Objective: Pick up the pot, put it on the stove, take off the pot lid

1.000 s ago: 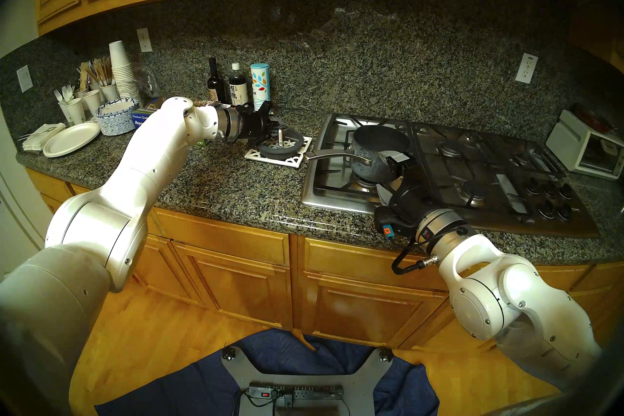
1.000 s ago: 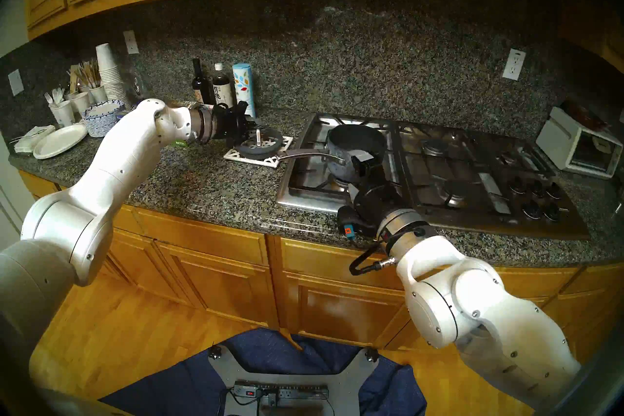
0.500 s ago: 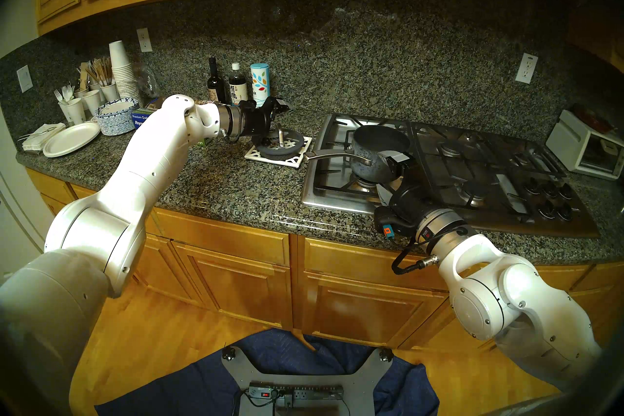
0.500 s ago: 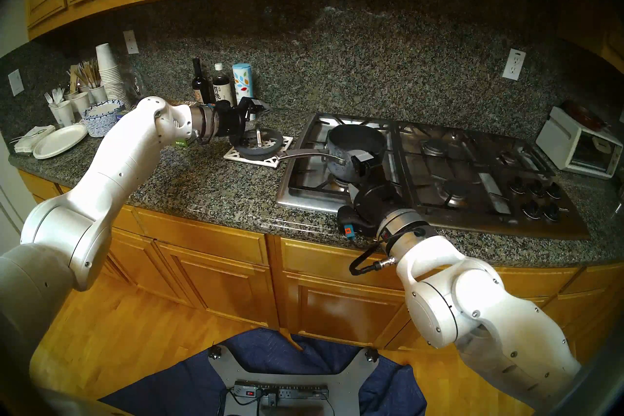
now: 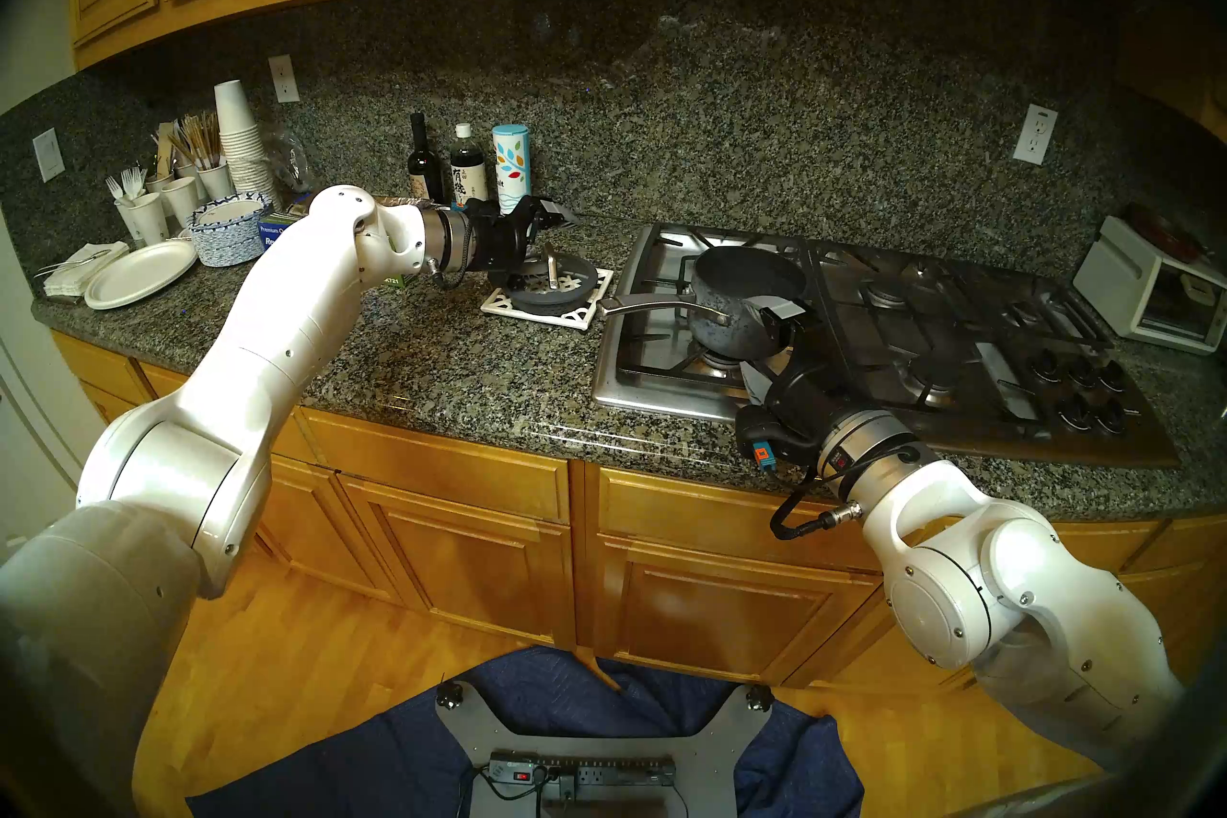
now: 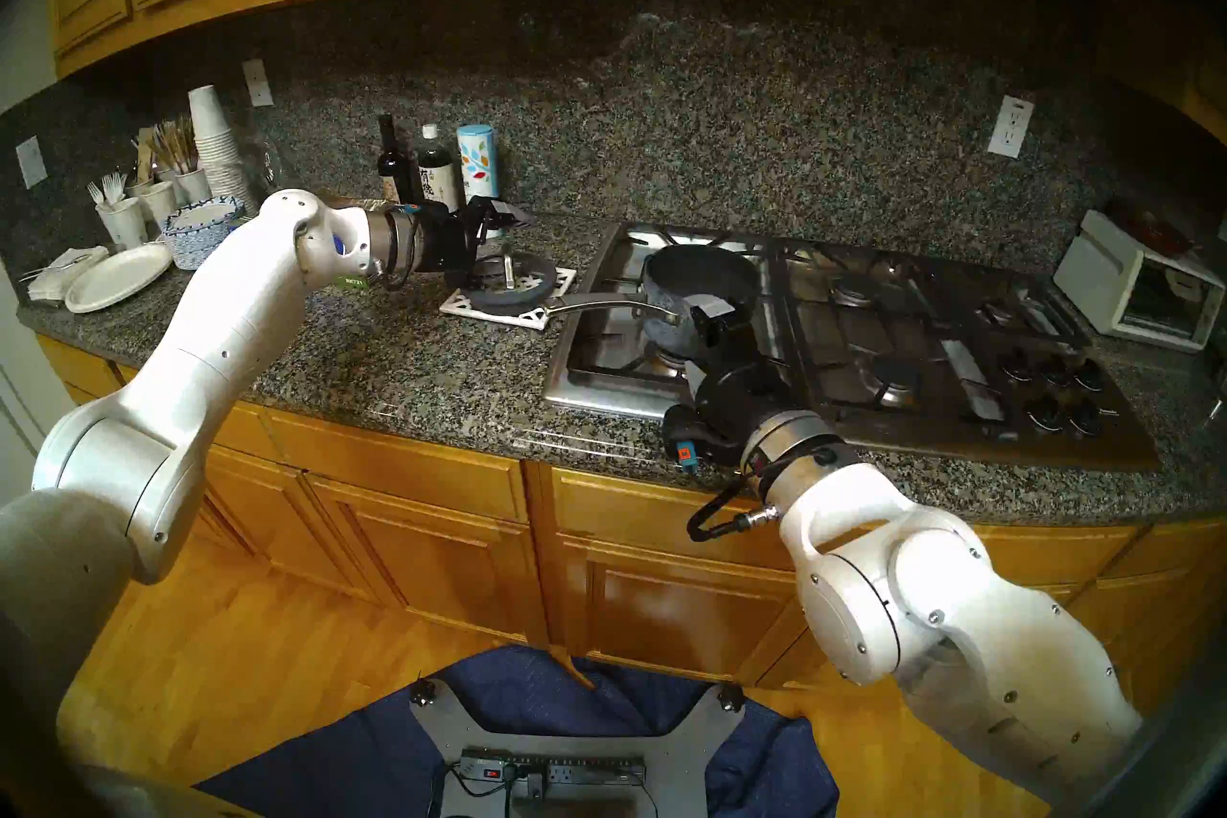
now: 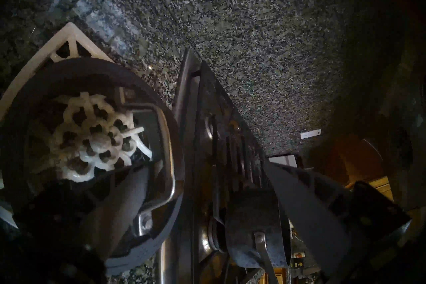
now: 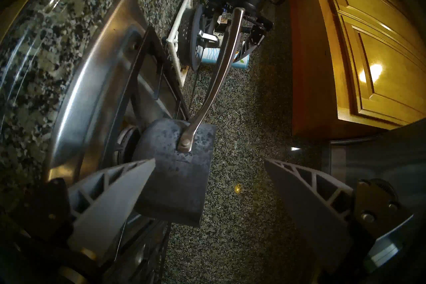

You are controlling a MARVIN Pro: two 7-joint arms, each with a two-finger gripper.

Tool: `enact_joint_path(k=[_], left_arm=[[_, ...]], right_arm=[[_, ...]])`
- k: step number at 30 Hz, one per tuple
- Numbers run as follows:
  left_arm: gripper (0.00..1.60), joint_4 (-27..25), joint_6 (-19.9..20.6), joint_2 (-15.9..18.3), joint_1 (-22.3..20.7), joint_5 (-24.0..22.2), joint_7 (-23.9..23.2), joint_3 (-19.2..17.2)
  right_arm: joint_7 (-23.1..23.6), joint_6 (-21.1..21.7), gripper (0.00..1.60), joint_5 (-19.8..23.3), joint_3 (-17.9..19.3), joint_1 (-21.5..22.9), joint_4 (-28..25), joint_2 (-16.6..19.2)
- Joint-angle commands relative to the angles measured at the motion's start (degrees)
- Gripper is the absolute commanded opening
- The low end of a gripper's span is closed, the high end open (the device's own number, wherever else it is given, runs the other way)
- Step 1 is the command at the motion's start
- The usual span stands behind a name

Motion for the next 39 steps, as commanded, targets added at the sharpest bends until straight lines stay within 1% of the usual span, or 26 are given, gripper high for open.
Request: enact_joint_path(k=[1,16,27,33,39], left_arm=[[1.6,-4.4,-0.1,2.5,-1.7,-0.7,0.0,-0.7],[1.6,-11.6,-0.1,5.1,-2.8,-2.4,1.9,-2.3],[1.6,-16.4,-0.1,6.7,-2.7,-5.9,4.9,-3.6],[1.6,-18.3,-0.1,6.7,-2.7,-8.3,7.1,-4.1],[1.6,-19.8,-0.1,6.0,-2.8,-11.0,9.4,-4.8]], right_arm=[[-1.1,-0.1,1.6,-0.3,1.0,0.8,-1.5,0.0],[-0.8,0.0,1.6,-0.3,0.9,0.9,-1.5,0.0],[-0.9,0.0,1.6,-0.3,0.9,0.9,-1.5,0.0],[-0.9,0.0,1.6,-0.3,0.9,0.9,-1.5,0.0],[-0.9,0.0,1.6,-0.3,0.9,0.9,-1.5,0.0]])
